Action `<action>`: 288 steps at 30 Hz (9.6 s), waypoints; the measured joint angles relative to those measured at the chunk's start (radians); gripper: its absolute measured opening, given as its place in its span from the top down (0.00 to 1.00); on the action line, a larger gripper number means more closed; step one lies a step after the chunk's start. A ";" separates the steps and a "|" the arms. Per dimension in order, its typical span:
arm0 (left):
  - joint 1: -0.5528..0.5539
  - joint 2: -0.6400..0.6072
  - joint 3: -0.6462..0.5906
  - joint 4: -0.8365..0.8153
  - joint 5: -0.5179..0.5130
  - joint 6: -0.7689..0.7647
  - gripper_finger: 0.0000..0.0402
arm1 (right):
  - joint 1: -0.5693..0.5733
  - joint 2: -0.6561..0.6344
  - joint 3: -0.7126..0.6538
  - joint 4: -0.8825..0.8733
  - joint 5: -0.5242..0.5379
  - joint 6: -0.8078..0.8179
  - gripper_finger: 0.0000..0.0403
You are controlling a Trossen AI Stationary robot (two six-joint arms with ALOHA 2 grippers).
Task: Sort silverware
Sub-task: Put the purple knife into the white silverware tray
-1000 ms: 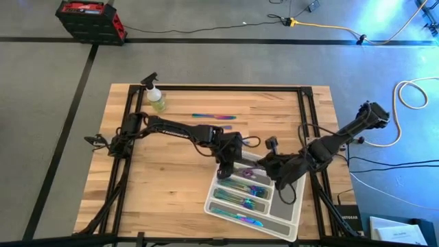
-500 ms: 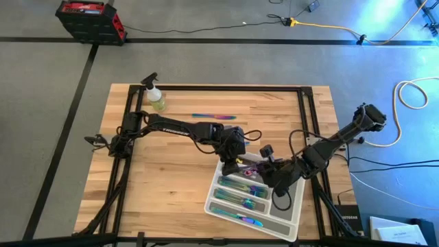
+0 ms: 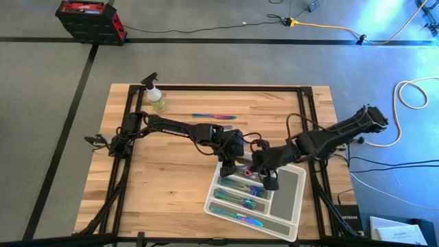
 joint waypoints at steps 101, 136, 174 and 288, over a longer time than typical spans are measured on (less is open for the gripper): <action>-0.091 -0.004 0.042 -0.040 -0.277 0.272 0.99 | -0.012 0.016 -0.363 0.447 0.144 0.069 0.50; -0.088 -0.007 0.042 -0.048 -0.275 0.276 0.99 | -0.013 0.086 -0.326 0.506 0.110 0.123 0.83; -0.087 -0.007 0.042 -0.056 -0.288 0.277 0.99 | -0.013 0.086 -0.320 0.446 0.151 0.128 0.99; -0.124 -0.079 0.065 -0.227 -0.594 0.239 0.71 | 0.044 -0.363 -0.320 -0.058 0.163 0.473 1.00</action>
